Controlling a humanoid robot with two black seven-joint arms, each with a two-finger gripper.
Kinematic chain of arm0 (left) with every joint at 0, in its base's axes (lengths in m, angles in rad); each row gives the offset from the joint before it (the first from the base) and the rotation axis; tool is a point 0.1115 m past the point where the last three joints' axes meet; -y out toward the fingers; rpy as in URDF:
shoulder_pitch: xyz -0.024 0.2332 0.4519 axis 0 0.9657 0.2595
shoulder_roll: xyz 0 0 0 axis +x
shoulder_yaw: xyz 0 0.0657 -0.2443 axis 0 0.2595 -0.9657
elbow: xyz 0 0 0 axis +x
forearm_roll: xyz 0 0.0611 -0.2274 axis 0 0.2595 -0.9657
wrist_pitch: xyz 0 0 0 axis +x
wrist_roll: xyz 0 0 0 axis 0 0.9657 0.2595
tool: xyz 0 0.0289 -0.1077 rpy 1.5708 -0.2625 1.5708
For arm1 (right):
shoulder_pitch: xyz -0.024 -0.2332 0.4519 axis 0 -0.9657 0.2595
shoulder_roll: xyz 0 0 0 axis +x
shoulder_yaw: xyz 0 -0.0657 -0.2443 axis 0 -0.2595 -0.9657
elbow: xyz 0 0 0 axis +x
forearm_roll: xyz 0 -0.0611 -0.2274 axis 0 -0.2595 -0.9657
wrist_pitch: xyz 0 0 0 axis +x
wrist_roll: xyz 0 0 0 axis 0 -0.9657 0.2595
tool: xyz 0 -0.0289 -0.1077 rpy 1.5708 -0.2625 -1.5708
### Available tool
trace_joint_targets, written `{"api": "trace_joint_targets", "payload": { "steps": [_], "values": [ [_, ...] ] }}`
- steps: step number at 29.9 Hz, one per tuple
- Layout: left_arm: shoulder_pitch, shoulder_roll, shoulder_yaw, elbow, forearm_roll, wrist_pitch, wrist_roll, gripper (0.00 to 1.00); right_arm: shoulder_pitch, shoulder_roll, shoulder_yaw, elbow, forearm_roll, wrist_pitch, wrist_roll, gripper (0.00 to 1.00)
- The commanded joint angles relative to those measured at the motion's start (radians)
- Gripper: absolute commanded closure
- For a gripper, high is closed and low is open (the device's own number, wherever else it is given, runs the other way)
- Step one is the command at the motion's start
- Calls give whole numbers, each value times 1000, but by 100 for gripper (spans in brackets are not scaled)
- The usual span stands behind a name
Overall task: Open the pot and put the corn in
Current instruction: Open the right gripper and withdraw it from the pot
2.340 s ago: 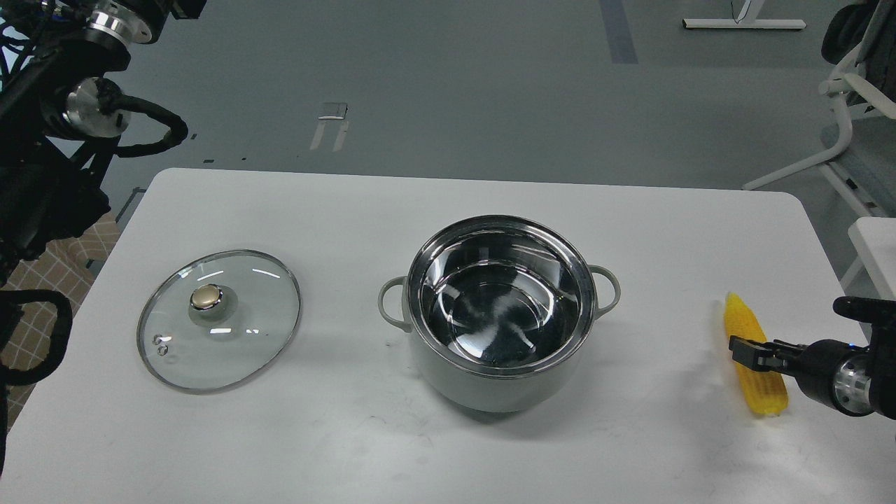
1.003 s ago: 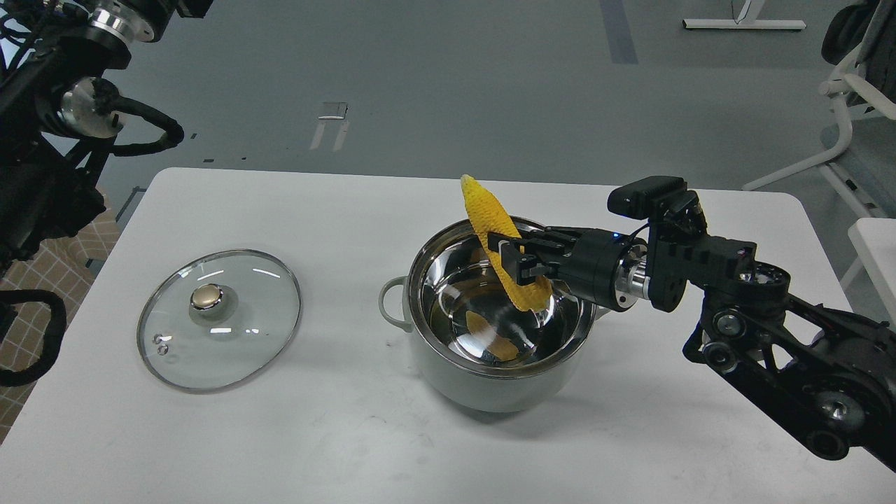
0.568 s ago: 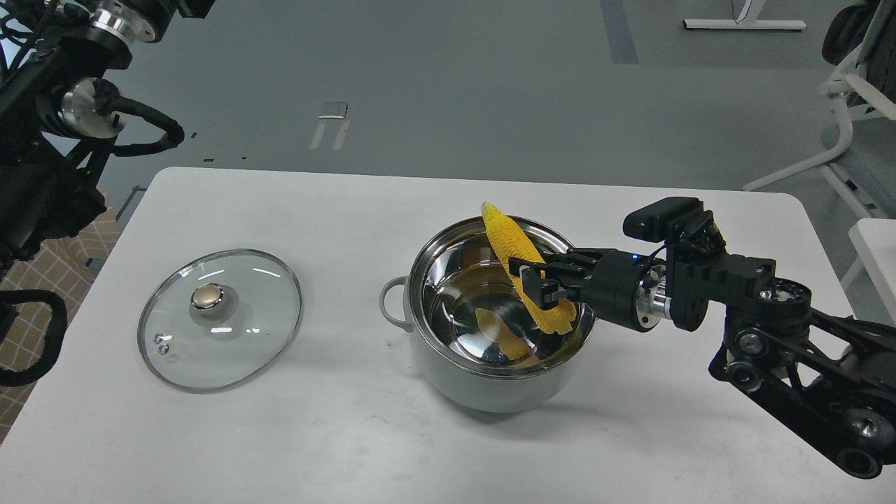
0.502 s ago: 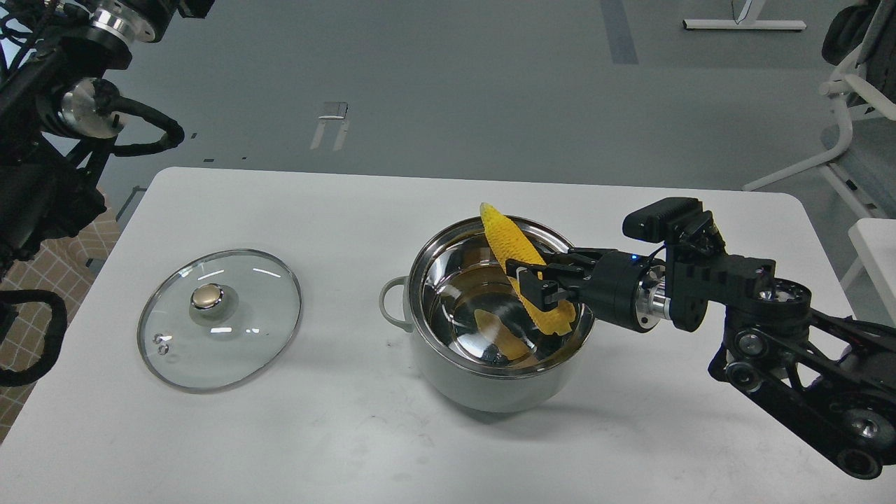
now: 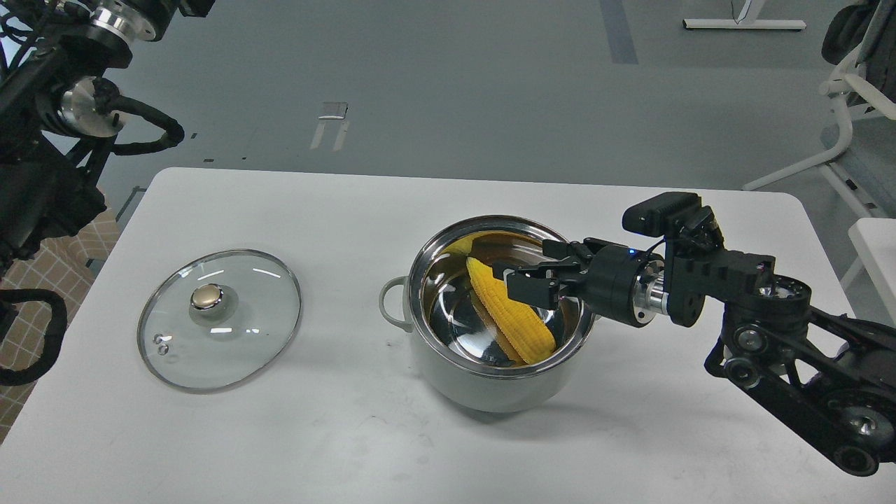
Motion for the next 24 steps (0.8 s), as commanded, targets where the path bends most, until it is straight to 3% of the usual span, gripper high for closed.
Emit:
{"api": "trace_joint_targets", "payload": {
  "steps": [1,6,10,15,24],
  "values": [
    [0,-3,-2,-1,0,-1,0,2,0,103,182,-10,16,-3,0,1],
    [1,-9,-12,-1,-11,-19,-6,2,49,265,450,-67,93,4,-2,0],
    [1,-7,-18,0,-18,-62,-8,2,137,272,556,-151,180,-7,-2,0],
    [4,0,-20,0,-75,-73,-4,2,221,261,727,-378,462,-47,-2,0],
    [12,3,-23,6,-135,-115,-3,2,244,201,825,-648,936,-72,31,0]
  ]
}}
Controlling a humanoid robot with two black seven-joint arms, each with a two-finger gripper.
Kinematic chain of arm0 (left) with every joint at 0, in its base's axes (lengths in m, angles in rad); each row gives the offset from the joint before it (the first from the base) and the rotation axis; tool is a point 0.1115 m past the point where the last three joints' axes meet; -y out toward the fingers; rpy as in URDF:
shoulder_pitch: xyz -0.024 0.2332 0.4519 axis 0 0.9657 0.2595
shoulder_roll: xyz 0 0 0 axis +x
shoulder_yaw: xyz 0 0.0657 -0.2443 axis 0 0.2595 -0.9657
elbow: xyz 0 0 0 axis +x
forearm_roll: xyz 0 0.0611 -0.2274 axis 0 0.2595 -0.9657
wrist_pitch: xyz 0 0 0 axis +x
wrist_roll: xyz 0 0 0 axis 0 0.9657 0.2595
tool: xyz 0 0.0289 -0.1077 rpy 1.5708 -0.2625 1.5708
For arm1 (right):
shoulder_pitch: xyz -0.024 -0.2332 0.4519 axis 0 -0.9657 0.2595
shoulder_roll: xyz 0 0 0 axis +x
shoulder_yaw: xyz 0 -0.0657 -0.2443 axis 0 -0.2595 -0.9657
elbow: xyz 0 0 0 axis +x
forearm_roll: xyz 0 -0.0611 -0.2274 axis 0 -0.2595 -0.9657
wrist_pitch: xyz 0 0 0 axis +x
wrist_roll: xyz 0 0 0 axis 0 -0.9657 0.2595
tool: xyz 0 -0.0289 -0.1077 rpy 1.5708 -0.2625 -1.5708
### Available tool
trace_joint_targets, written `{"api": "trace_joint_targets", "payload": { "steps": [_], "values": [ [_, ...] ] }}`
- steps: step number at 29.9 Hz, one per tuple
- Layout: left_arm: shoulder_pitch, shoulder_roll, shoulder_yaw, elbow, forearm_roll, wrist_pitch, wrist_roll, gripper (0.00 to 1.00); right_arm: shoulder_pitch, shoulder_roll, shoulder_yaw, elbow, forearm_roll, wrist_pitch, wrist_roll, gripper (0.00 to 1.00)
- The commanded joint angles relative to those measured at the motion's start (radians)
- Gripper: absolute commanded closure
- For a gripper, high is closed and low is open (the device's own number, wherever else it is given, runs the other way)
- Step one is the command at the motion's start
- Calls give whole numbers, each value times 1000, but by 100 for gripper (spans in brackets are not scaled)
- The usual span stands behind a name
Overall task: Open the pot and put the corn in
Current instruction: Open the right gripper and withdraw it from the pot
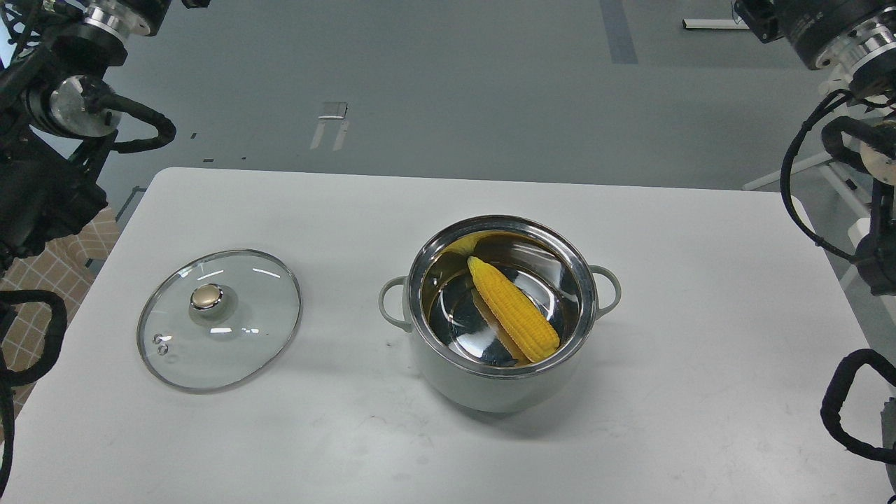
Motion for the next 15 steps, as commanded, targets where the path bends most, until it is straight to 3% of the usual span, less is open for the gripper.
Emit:
{"api": "trace_joint_targets", "payload": {
  "steps": [1,6,8,15],
  "values": [
    [5,1,-2,3,-6,-4,0,2,-13,-21,14,-103,243,1,19,0],
    [8,4,-2,5,-8,-4,2,2,-28,-26,17,-175,357,-4,29,0],
    [11,13,1,5,-6,-4,3,2,-31,-26,24,-185,359,-5,63,0],
    [51,7,1,-3,-20,-4,14,2,-33,-16,26,-200,360,-5,69,0]
  ]
}}
